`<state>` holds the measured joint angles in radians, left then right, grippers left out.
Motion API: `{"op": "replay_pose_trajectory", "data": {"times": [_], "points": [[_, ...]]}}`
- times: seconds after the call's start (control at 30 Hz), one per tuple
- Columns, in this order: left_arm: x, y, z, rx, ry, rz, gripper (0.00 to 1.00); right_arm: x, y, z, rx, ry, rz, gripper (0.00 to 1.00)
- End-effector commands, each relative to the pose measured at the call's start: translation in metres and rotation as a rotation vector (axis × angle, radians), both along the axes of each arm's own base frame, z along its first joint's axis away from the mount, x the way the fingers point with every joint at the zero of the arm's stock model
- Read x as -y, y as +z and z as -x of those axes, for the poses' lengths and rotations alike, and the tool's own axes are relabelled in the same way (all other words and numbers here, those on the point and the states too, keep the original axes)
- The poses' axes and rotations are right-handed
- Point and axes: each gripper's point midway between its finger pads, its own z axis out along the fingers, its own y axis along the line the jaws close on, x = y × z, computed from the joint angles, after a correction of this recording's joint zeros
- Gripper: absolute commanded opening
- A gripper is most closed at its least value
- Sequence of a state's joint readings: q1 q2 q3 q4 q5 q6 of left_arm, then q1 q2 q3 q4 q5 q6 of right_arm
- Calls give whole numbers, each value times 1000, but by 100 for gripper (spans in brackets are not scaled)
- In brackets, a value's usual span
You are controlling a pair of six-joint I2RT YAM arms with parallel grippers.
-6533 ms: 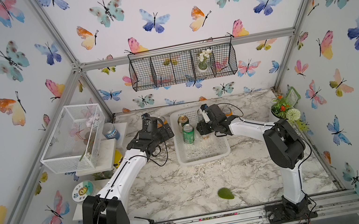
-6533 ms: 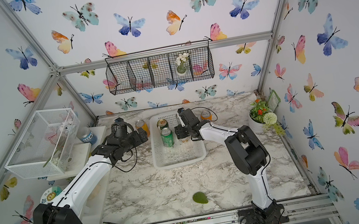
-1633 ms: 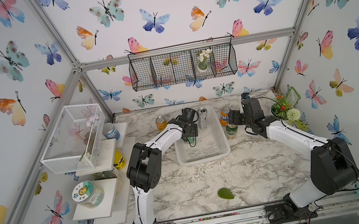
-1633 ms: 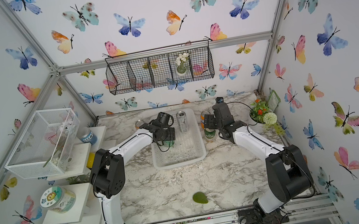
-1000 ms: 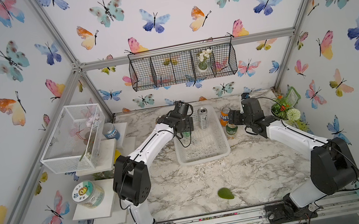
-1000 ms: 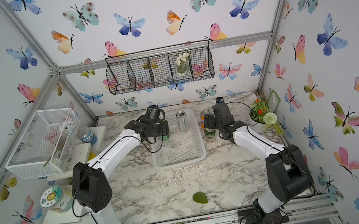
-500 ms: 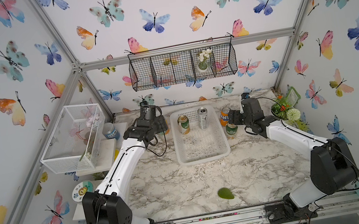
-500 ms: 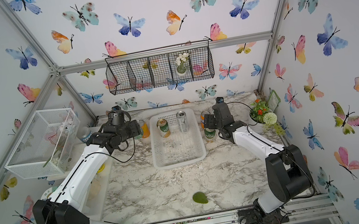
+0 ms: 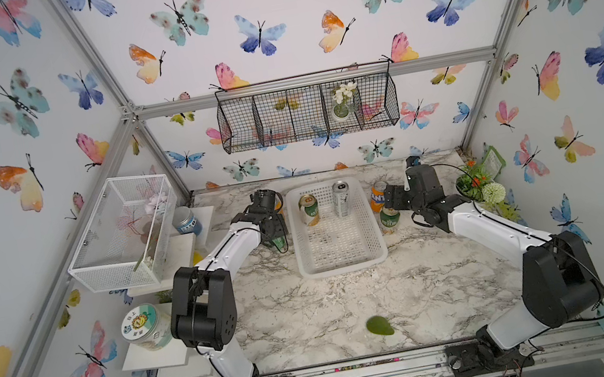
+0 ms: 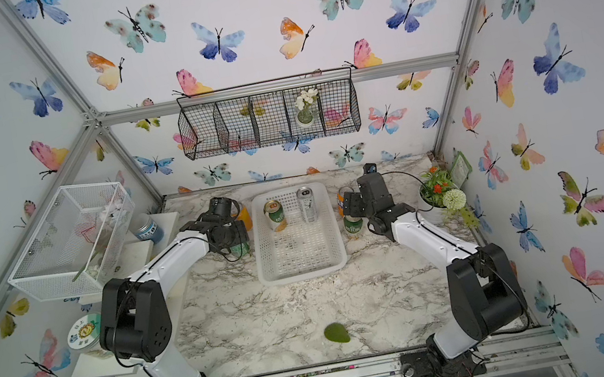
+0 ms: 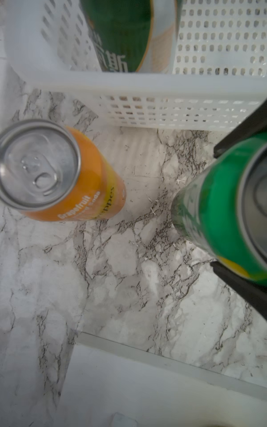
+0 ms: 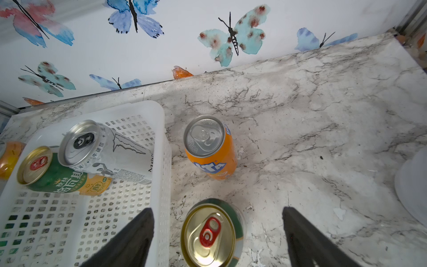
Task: Take out the drinks from the basket
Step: Place the drink at the center of the board.
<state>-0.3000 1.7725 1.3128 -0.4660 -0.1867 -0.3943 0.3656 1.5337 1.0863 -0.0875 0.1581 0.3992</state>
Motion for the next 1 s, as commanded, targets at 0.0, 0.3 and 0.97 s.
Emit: {"op": "replay_pose_trajectory", "data": {"times": [0.0, 0.3, 0.97], "points": [[-3, 21, -23, 105, 38, 16, 67, 0, 6, 0, 20, -4, -4, 90], [-1, -1, -24, 59, 32, 15, 70, -1, 5, -1, 18, -2, -9, 90], [-6, 24, -12, 83, 88, 66, 94, -11, 14, -2, 36, 47, -39, 89]]}}
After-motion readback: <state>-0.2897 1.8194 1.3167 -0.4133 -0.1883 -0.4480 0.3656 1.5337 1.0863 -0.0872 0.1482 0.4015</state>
